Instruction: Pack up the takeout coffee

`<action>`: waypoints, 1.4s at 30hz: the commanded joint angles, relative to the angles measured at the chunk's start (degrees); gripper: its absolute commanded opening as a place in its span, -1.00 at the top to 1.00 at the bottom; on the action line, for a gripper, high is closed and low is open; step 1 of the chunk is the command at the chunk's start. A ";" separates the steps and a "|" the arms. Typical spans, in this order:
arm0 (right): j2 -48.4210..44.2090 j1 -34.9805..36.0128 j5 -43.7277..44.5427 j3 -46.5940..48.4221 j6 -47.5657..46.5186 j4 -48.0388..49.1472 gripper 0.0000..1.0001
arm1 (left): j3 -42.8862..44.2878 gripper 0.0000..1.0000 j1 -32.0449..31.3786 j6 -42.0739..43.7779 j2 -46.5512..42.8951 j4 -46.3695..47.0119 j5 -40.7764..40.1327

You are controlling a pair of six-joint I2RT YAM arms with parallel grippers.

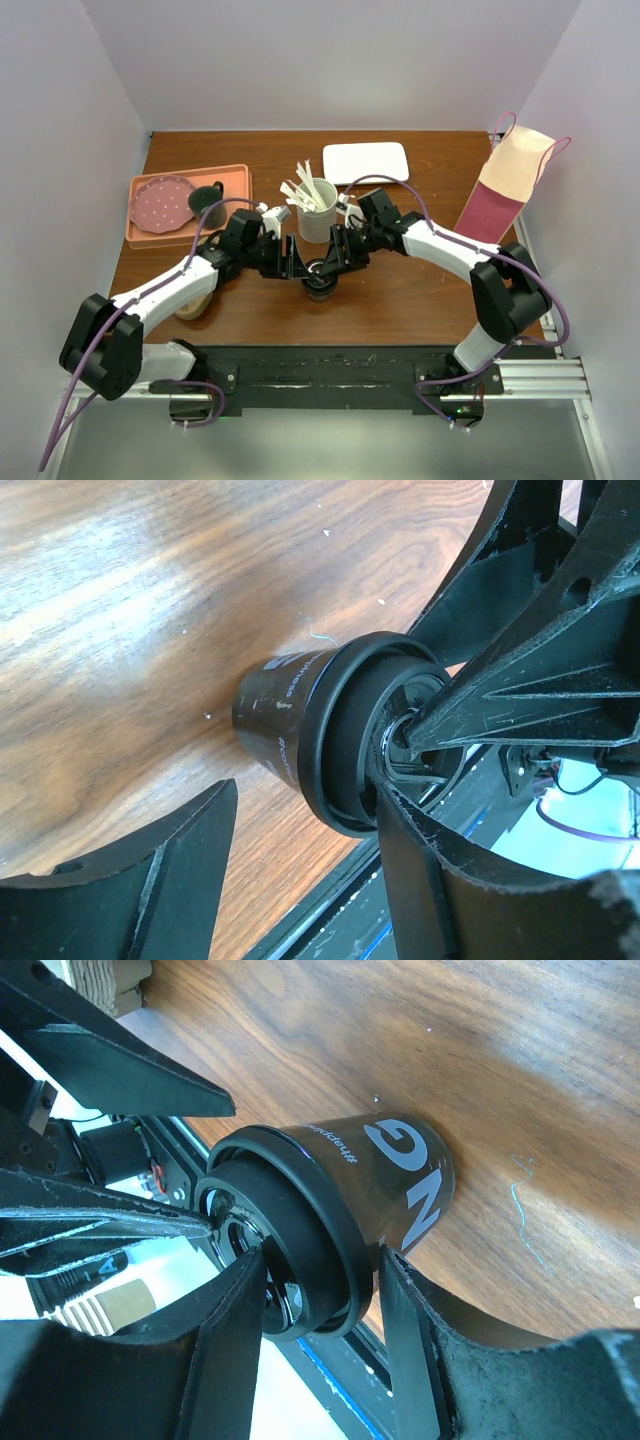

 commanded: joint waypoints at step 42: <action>2.35 0.23 0.40 -0.66 -4.21 -1.97 0.09 | 2.39 0.15 3.42 4.21 4.81 -1.23 2.48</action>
